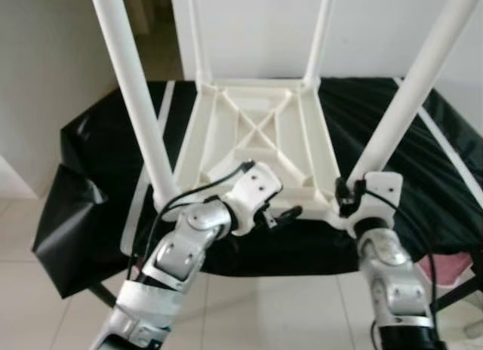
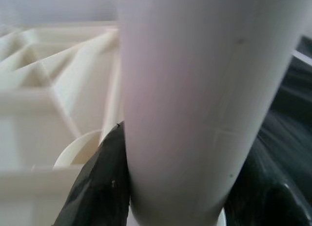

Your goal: Building children table

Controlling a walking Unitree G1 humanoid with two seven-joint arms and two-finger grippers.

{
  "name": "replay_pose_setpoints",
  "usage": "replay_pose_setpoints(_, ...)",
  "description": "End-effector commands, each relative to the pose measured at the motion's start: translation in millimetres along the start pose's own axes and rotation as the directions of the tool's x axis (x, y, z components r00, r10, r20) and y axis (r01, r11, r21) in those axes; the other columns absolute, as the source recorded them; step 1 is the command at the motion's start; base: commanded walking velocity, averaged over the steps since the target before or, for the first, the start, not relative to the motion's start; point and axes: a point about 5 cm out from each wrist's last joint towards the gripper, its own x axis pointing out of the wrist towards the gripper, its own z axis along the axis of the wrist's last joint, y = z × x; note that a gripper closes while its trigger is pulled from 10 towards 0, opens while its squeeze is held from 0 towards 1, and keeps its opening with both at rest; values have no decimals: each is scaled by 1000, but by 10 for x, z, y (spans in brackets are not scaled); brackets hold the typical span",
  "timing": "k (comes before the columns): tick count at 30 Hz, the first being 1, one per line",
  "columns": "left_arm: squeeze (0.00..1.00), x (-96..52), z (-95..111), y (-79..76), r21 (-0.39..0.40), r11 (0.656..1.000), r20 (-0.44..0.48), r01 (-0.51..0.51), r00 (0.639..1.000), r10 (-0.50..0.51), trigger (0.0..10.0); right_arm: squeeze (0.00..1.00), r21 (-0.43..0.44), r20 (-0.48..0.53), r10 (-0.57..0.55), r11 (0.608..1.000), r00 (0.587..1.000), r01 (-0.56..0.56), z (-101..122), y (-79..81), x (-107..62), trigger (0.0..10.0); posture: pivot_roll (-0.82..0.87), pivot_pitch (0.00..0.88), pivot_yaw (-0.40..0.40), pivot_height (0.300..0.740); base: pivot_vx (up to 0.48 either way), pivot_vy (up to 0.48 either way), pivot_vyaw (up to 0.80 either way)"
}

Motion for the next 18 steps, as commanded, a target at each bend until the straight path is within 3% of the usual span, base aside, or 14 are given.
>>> replay_pose_setpoints(1, 0, -9, 10, 142, -5, 983, 1, -184, 983, 184, 10000, 0, 18, -104, -48, 999, 993, 51, -193, 20, -24, 10000, -67, 27, 1, 740, 0, 0, 0)
replay_pose_setpoints(5, 0, -10, -19, 207, -37, 972, -9, -231, 973, 230, 10000, 0, 56, -97, -43, 997, 994, 49, -171, 178, -28, 10000, -66, 26, -3, 740, 0, 0, 0)
replay_pose_setpoints(12, 0, -5, -16, 203, -22, 969, 9, -246, 969, 246, 10000, 0, -2, -74, -33, 999, 997, 33, -106, 127, -39, 10000, -61, 22, -18, 740, 0, 0, 0)
replay_pose_setpoints(13, 0, -8, -19, 173, -50, 975, 20, -215, 976, 216, 10000, 0, -10, -78, -23, 1000, 997, 22, -108, 122, -32, 10000, -58, 19, -22, 740, 0, 0, 0)
replay_pose_setpoints(14, 0, -11, -27, 140, -56, 981, 24, -187, 982, 189, 10000, 1000, -15, -73, -5, 1000, 997, 4, -103, 130, -21, 10000, -54, 16, -25, 740, 0, 0, 0)
replay_pose_setpoints(18, 0, -13, -46, 122, -26, 981, 14, -191, 981, 191, 10000, 1000, -7, -41, 47, 999, 998, -48, -64, 166, 5, 10000, -48, 14, -28, 740, 0, 0, 0)
